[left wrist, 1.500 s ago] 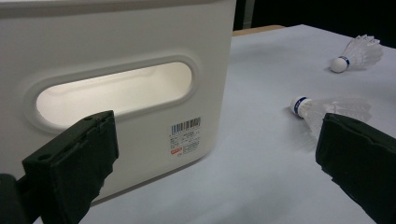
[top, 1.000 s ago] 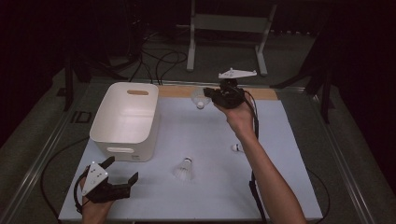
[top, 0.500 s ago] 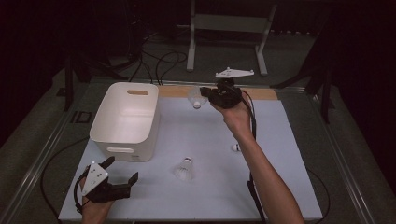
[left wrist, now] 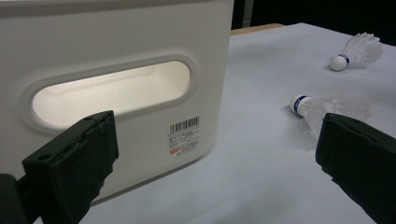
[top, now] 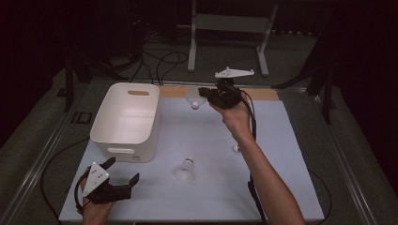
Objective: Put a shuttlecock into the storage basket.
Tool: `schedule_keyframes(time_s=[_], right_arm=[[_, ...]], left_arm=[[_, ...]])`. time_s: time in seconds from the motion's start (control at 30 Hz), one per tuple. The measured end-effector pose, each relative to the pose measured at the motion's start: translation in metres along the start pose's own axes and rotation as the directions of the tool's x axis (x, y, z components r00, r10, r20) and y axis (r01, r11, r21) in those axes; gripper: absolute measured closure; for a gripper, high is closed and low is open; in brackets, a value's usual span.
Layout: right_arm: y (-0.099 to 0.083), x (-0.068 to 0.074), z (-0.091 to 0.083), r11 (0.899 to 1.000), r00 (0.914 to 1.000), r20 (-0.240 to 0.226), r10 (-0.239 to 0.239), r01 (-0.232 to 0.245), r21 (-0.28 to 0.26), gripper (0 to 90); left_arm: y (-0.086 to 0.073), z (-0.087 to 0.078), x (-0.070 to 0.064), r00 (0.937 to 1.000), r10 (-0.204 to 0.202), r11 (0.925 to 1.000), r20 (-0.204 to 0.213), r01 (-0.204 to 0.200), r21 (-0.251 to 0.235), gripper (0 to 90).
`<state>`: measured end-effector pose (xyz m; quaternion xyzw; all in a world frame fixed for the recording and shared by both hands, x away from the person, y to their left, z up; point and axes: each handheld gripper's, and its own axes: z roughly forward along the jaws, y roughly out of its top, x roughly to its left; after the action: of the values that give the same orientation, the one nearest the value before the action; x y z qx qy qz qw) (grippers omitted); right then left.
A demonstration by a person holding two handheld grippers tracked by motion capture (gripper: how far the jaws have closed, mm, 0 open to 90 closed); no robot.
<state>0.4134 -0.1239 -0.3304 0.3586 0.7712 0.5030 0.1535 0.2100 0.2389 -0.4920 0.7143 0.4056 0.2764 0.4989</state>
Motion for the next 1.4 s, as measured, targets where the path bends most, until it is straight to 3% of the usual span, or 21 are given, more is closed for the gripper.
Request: schedule_keyframes(time_s=[0.5,1.4], right_arm=[[0.002,0.004,0.001,1.0,0.9998,-0.021,0.005,-0.006,-0.01,89.4],[0.008,0.024,0.011,1.0,0.9979,-0.063,-0.01,0.008,-0.02,89.4]], left_arm=[[0.0,-0.001,0.0,1.0,-0.001,1.0,-0.002,0.001,-0.001,0.0],[0.0,-0.001,0.001,1.0,-0.001,1.0,-0.005,0.001,0.0,0.0]])
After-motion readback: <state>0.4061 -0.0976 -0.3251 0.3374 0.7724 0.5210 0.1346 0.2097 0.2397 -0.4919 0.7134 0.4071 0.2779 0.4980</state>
